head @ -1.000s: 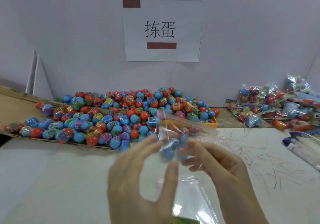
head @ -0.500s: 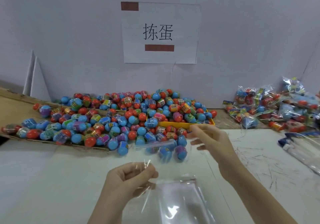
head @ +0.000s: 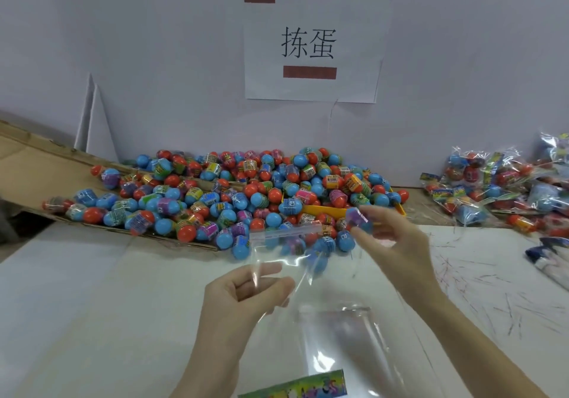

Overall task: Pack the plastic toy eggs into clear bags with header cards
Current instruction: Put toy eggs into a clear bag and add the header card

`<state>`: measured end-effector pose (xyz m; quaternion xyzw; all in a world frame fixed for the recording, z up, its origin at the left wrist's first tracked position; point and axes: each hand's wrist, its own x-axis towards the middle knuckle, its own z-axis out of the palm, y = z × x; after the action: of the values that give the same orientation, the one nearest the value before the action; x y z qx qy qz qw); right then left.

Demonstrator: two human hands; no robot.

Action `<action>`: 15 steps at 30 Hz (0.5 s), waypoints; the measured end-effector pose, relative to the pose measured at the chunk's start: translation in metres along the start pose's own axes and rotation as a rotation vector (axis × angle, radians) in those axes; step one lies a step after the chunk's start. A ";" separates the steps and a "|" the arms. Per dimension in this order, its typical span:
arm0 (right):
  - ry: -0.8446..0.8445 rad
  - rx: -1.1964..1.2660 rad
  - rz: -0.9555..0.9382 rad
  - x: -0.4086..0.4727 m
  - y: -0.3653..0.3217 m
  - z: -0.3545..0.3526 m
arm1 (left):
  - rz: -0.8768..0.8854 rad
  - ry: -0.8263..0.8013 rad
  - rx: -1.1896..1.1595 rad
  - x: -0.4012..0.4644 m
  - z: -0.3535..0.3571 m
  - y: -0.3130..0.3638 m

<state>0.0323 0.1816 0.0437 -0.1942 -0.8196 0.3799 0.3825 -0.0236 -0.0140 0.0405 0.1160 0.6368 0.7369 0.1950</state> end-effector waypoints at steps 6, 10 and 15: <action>-0.399 0.431 -0.249 -0.030 -0.080 -0.030 | 0.176 -0.016 0.073 -0.010 0.010 0.011; -0.452 0.226 -0.195 -0.029 -0.083 -0.031 | 0.250 -0.056 0.113 -0.015 0.009 0.018; -0.478 0.017 -0.260 -0.025 -0.082 -0.036 | 0.246 -0.180 0.098 -0.018 0.006 0.024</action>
<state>0.0734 0.1310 0.1102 0.0111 -0.9014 0.3698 0.2252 -0.0079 -0.0190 0.0667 0.2680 0.6330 0.7099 0.1534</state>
